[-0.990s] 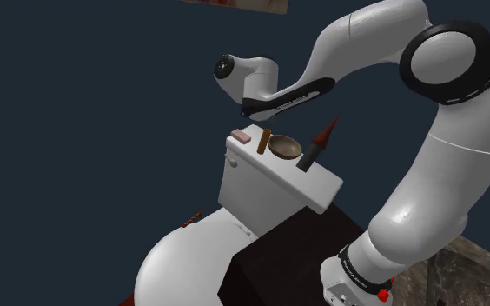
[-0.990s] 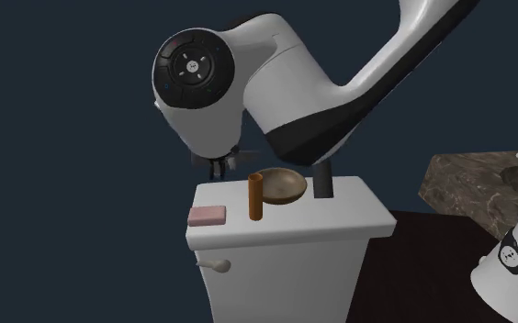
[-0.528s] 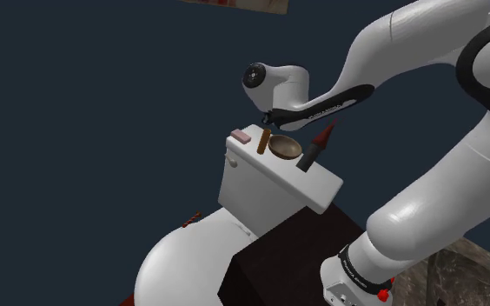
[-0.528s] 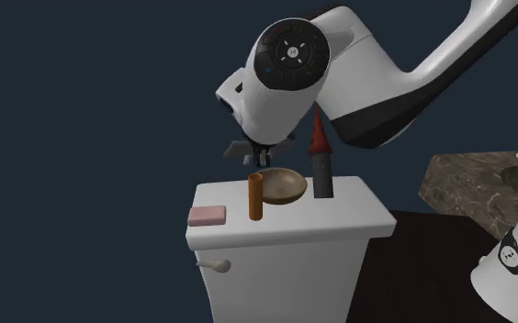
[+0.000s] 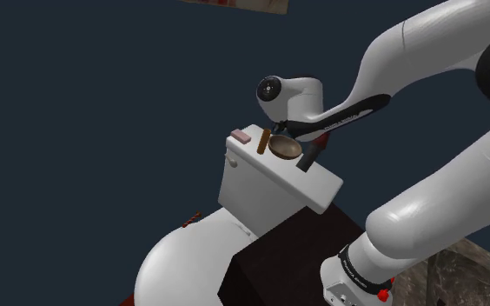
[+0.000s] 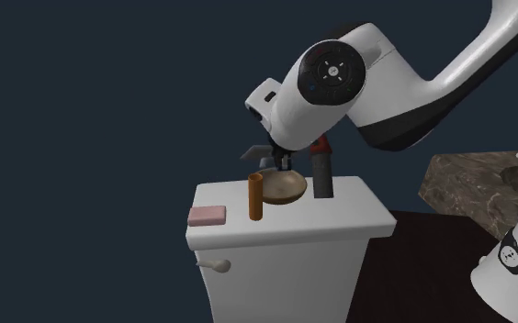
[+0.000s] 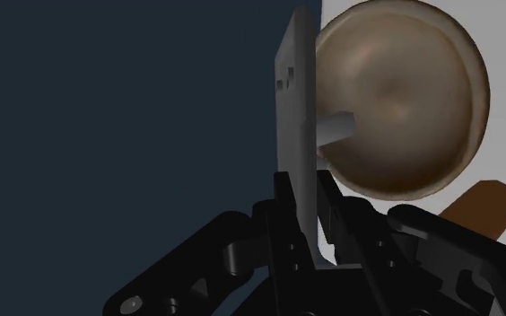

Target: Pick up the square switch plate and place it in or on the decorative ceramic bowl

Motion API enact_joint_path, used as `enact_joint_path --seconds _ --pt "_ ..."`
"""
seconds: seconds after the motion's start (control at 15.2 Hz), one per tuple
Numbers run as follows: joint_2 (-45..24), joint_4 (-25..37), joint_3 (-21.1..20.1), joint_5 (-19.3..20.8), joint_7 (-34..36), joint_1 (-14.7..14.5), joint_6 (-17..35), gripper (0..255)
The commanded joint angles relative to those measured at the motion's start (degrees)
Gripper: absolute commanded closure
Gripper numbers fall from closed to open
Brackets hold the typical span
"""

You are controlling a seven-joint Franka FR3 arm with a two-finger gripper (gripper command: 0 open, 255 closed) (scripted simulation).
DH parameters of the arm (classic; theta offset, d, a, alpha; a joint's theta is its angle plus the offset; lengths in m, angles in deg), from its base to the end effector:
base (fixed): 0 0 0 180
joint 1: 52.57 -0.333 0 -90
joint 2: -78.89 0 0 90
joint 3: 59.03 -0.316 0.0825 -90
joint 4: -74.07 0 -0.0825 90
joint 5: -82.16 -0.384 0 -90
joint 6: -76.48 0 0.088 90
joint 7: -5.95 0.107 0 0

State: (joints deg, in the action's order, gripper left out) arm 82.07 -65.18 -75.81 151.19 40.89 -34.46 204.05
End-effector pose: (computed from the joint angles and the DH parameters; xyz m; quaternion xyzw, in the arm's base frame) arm 0.4755 -0.0404 0.3282 0.8952 0.1042 0.0615 0.4289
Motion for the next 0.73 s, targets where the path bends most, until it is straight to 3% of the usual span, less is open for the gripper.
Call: enact_joint_path --seconds 0.0,0.66 --pt "-1.29 -0.16 0.03 1.44 1.77 0.12 0.33 255" --pt "-8.34 0.19 0.2 8.05 10.11 0.12 0.77 255"
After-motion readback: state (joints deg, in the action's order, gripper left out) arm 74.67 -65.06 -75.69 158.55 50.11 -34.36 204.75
